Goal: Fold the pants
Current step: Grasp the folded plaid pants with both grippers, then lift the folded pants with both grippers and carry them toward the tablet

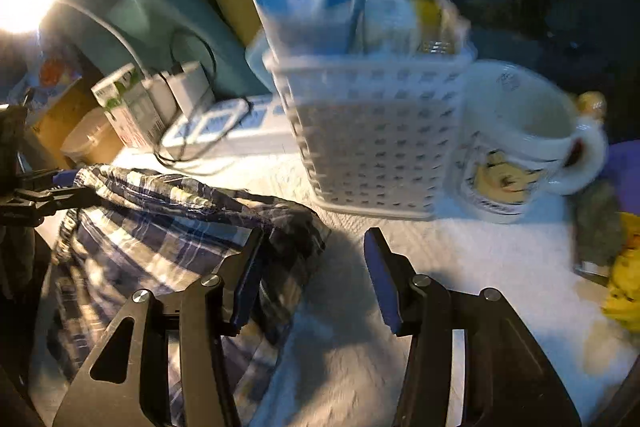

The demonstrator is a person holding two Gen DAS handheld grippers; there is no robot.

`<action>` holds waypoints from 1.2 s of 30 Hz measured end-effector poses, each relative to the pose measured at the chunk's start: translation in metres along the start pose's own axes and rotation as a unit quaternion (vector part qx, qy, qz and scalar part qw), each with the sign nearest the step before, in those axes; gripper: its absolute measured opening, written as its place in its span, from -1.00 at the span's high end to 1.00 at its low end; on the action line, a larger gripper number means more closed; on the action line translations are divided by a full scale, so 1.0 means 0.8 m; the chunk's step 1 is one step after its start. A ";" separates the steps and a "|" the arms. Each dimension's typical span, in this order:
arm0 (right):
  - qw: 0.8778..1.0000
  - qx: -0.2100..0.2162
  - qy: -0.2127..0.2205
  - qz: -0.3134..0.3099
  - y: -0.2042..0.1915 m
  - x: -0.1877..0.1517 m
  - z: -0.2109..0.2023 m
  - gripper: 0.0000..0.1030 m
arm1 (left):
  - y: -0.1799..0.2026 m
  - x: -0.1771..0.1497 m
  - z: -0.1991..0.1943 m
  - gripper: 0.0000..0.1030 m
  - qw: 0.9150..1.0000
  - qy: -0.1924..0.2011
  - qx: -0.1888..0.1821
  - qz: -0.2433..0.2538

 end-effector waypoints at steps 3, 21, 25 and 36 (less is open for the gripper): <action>1.000 -0.014 0.016 -0.004 0.000 0.000 -0.027 -0.24 | 0.000 -0.004 -0.018 -0.55 1.000 0.011 0.004 -0.002; 0.996 0.066 -0.050 0.023 -0.019 -0.018 0.057 -0.24 | -0.005 -0.006 0.075 -0.55 0.997 -0.055 -0.049 -0.006; 0.996 0.082 -0.036 0.009 -0.028 -0.011 0.065 -0.24 | -0.006 0.005 0.084 -0.55 0.997 -0.045 -0.056 0.003; 0.995 0.071 -0.023 -0.059 -0.072 -0.009 0.065 0.66 | 0.033 0.004 0.083 0.64 0.996 -0.034 -0.077 0.039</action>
Point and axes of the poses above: each gripper's, at about its wrist camera, not at the fingertips, and z roughly the way its jaws point, y to its right, x to its top, the point moved 9 cm from there along z, roughly the way its jaws point, and after that the axes turned 5 degrees about -x, right-handed, at the moved point
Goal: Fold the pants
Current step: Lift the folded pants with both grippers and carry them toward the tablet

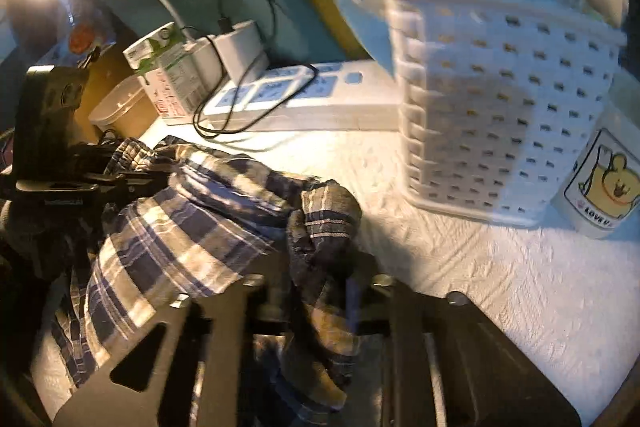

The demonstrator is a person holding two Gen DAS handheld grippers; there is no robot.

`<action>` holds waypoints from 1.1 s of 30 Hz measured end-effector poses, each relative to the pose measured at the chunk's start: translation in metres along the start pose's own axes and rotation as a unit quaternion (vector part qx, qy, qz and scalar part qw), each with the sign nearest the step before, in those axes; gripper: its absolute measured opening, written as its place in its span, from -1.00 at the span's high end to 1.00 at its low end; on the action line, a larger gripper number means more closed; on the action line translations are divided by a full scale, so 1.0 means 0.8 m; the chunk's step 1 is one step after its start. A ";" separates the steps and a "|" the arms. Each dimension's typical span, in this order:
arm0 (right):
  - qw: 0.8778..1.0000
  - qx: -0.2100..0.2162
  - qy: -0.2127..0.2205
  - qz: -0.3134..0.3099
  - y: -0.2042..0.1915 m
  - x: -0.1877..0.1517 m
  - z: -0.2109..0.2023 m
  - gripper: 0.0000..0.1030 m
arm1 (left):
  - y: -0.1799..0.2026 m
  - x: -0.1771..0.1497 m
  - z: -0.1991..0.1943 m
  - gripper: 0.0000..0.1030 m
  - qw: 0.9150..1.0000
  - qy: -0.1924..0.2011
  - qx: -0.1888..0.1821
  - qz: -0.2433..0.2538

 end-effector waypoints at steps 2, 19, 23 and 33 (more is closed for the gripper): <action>1.000 -0.018 0.015 -0.015 -0.008 0.004 -0.013 0.69 | 0.008 0.002 -0.015 0.68 1.000 0.019 0.000 0.002; 0.956 -0.089 0.254 -0.116 -0.160 0.052 -0.321 0.70 | 0.132 -0.007 -0.307 0.73 0.959 0.274 0.021 0.063; 0.937 -0.088 0.305 -0.145 -0.216 0.040 -0.397 0.70 | 0.156 -0.026 -0.390 0.73 0.941 0.327 0.028 0.076; 0.916 -0.026 0.358 -0.178 -0.344 -0.001 -0.474 0.70 | 0.169 -0.130 -0.532 0.73 0.930 0.349 0.089 0.077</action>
Point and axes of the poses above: each gripper's, at about its wrist camera, not at the fingertips, and z roughly the way its jaws point, y to its right, x to its top, the point moved 9 cm from there along z, roughly the way its jaws point, and after that the axes turned 5 degrees about -x, right-handed, at the moved point
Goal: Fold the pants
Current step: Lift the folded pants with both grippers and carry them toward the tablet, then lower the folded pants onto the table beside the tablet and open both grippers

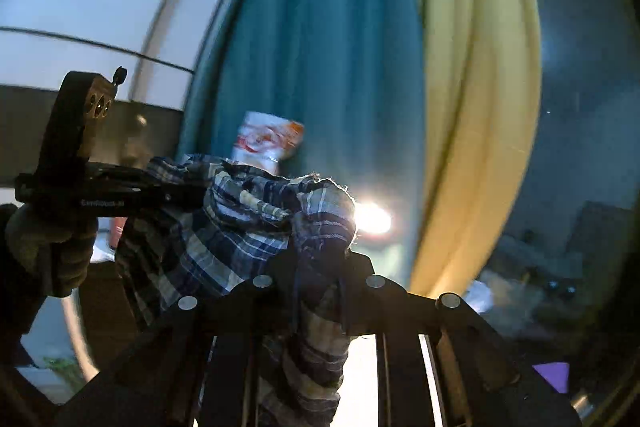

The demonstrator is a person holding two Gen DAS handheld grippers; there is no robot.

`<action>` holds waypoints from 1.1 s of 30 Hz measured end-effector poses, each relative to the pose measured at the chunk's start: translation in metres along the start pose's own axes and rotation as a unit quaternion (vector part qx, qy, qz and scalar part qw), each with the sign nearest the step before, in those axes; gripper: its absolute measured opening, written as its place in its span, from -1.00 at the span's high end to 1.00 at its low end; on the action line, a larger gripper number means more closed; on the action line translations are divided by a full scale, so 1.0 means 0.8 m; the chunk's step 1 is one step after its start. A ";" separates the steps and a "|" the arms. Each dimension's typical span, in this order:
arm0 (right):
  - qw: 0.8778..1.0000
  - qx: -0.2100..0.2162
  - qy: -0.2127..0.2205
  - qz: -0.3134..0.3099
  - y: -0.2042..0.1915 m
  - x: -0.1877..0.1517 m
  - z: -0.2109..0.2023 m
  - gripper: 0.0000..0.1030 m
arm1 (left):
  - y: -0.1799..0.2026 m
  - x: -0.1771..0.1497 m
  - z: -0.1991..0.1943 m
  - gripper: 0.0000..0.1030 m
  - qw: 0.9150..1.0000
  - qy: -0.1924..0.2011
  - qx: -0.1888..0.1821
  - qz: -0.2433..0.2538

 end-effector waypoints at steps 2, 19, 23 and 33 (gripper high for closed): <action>1.000 0.023 -0.001 0.018 -0.023 -0.007 0.001 0.70 | -0.011 -0.010 -0.031 0.73 1.000 -0.007 0.014 -0.004; 0.947 0.073 -0.311 0.028 -0.117 -0.284 0.337 0.22 | -0.307 -0.281 0.140 0.27 0.934 -0.246 0.171 -0.197; 0.946 0.052 -0.316 0.050 -0.092 -0.307 0.337 -0.31 | -0.324 -0.269 0.130 -0.30 0.933 -0.224 0.198 -0.199; 0.956 0.049 -0.279 0.075 -0.050 -0.256 0.235 -0.32 | -0.276 -0.211 0.051 -0.41 0.947 -0.154 0.227 -0.166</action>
Point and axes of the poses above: each gripper's, at about its wrist camera, not at the fingertips, and z roughly the way its jaws point, y to its right, x to its top, the point moved 9 cm from there along z, roughly the way its jaws point, and after that the axes turned 5 degrees about -x, right-handed, at the moved point
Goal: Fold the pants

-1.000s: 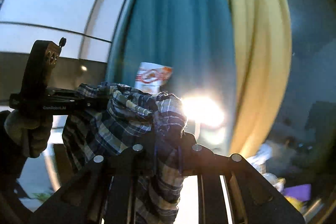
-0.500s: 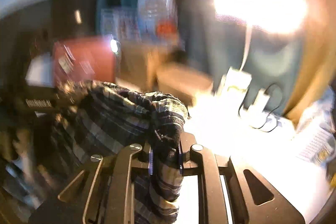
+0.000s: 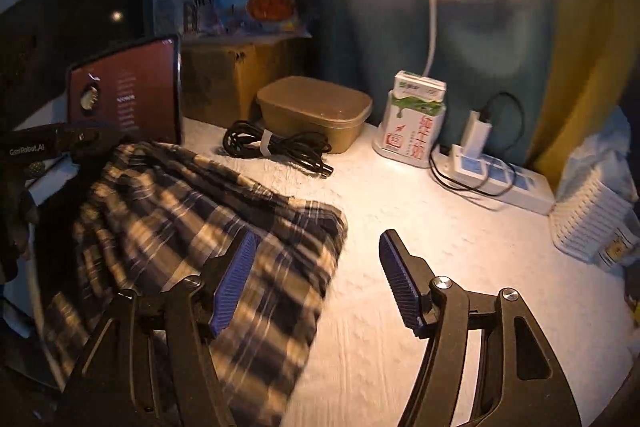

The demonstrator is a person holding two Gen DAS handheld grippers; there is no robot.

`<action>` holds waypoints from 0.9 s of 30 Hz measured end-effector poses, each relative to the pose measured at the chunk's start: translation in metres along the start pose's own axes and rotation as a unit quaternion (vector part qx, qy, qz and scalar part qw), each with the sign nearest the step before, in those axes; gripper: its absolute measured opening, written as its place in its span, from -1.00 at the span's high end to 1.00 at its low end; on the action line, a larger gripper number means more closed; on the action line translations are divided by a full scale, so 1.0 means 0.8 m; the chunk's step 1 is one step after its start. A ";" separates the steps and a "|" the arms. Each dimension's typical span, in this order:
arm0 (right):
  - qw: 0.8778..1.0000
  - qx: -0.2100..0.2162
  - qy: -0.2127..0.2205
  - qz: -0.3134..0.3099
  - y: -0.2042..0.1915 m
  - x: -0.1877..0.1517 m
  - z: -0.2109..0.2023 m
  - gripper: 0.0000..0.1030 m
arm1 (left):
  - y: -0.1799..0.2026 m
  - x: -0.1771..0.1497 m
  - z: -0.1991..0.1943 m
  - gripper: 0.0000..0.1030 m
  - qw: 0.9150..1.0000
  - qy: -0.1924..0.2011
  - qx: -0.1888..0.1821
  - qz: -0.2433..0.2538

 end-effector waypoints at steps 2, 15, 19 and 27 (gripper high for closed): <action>1.000 0.003 0.001 0.006 0.004 -0.008 -0.017 -0.32 | -0.008 0.000 -0.020 -0.44 1.000 0.011 0.007 -0.021; 0.997 -0.039 0.040 0.056 0.040 -0.048 -0.145 -0.31 | 0.135 -0.066 -0.101 -0.46 0.997 0.032 -0.062 0.043; 0.994 -0.068 0.058 0.065 0.050 -0.060 -0.186 -0.31 | 0.178 -0.088 -0.121 -0.46 0.993 0.035 -0.101 0.046; 0.984 -0.127 0.083 0.092 0.083 -0.101 -0.259 -0.31 | 0.240 -0.094 -0.167 -0.46 0.987 0.081 -0.112 0.084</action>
Point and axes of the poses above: each gripper's, at about its wrist camera, not at the fingertips, and z roughly the way its jaws point, y to its right, x to its top, the point moved 9 cm from there along z, roughly the way its jaws point, and after that the axes turned 5 degrees about -x, right-handed, at the moved point
